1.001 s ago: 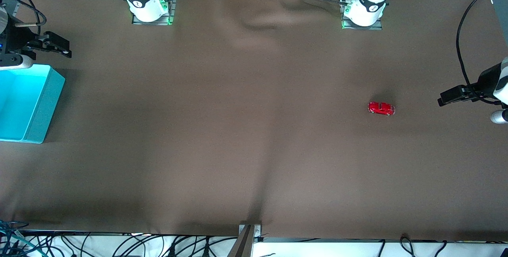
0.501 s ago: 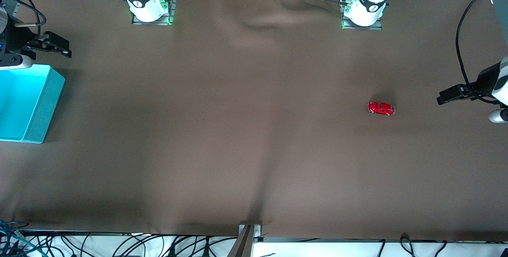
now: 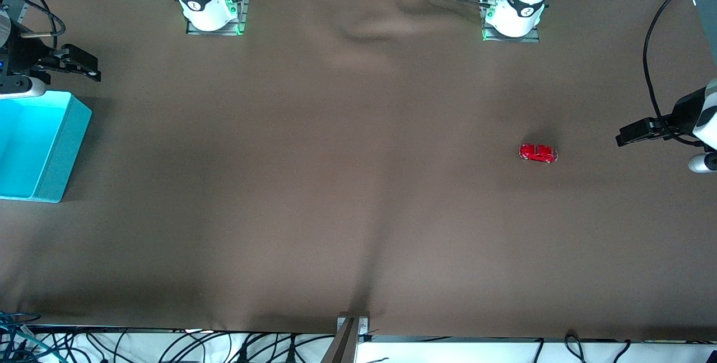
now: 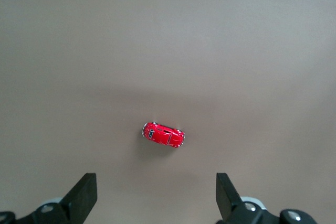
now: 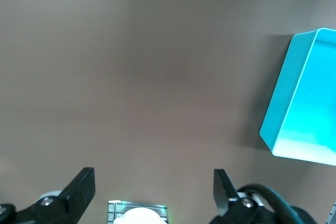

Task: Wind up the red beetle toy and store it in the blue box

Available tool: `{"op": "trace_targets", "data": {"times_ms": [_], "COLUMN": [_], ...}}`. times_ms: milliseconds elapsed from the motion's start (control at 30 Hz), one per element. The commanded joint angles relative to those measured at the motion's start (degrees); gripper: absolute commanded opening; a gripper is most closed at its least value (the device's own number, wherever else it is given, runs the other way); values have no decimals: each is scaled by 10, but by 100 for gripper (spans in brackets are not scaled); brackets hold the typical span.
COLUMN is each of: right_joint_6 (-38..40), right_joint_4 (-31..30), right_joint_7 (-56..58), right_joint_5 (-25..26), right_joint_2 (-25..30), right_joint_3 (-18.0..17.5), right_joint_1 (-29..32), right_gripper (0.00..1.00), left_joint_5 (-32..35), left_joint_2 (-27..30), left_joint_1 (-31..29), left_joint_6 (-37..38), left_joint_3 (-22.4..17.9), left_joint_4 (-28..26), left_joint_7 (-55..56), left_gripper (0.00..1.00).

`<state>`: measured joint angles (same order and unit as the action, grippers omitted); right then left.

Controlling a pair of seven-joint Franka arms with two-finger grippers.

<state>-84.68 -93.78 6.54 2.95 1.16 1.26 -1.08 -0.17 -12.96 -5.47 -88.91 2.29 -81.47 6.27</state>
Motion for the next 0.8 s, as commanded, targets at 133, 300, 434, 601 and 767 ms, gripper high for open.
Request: {"op": "trace_targets", "data": {"times_ms": [133,300,434,601,767], "right_joint_6": [12,12,12,12,12], "right_joint_4": [13,13,13,13,13], "right_joint_7": [-8,-7,-6,-3,-2], "right_joint_5": [3,3,4,3,3], "right_joint_2": [-5,-5,-5,-5,-5], "right_joint_3": [-2,-2,-2,-2,-1], "right_joint_1": [-6,-7,-7,-6,-6], "right_gripper": [100,100,100,100,100], "left_joint_5": [-16,-16,-16,-16,-16], "left_joint_2": [7,7,7,7,7], "left_joint_1": [-2,-4,-4,-4,-4], "left_joint_6": [4,4,4,4,4], "left_joint_3": [-4,-4,-4,-4,-4], "left_joint_4": [-10,-11,-11,-12,-14], "left_joint_7": [-14,-13,-14,-14,-14], "left_gripper": [100,100,100,100,100]}}
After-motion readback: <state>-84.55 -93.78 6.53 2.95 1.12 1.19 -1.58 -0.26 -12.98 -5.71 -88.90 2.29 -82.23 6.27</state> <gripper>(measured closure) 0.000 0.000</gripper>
